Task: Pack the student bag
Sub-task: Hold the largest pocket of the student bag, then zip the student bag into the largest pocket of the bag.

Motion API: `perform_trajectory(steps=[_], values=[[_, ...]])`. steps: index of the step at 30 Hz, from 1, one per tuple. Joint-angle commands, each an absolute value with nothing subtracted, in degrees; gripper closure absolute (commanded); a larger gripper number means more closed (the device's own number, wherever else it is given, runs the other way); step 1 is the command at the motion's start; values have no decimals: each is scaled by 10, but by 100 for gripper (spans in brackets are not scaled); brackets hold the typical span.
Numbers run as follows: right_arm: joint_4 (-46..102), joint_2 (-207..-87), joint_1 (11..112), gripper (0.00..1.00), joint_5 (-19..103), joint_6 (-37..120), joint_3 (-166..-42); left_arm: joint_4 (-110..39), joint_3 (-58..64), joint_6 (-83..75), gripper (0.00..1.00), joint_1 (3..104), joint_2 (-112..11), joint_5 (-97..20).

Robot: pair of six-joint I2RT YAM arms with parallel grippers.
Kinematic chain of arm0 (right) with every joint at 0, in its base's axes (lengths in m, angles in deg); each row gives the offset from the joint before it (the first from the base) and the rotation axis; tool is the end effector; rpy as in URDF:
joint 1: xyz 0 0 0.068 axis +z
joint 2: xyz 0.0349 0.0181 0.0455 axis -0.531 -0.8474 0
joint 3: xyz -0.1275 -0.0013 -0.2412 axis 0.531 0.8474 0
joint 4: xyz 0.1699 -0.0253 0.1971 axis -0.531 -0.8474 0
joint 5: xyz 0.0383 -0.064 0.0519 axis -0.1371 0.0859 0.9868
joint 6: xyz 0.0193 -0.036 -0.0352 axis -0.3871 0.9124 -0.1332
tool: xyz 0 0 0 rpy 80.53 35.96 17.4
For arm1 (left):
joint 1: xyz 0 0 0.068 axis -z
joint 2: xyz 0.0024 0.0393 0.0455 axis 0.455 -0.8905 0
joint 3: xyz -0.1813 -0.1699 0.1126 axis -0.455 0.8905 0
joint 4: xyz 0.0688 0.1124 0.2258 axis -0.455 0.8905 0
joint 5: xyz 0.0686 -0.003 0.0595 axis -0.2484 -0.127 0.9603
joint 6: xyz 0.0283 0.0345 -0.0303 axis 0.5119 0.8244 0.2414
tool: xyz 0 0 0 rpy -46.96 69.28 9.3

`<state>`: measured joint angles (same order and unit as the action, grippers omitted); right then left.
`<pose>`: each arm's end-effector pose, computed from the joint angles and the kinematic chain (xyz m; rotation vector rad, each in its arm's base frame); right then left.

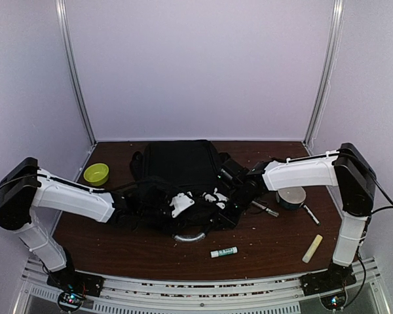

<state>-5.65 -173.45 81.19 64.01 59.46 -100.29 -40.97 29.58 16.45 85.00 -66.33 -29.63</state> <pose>0.2291 0.2912 0.1735 -1.5441 2.3928 0.8738 0.1732 -0.2759 0.1737 1.2614 1.9058 -0.4435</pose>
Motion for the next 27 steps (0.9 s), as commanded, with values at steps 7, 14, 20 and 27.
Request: perform_trajectory(steps=[7,14,20,27], values=[[-70,-1705,777,100,662,598,-974,-373,247,211,88,853,-689,-302],[-76,-1707,707,100,654,597,-970,-361,269,201,100,853,-658,-301],[-82,-1738,677,100,616,603,-1000,-351,292,206,100,853,-624,-312],[-92,-1778,658,100,589,604,-1057,-344,316,210,100,853,-589,-307]])
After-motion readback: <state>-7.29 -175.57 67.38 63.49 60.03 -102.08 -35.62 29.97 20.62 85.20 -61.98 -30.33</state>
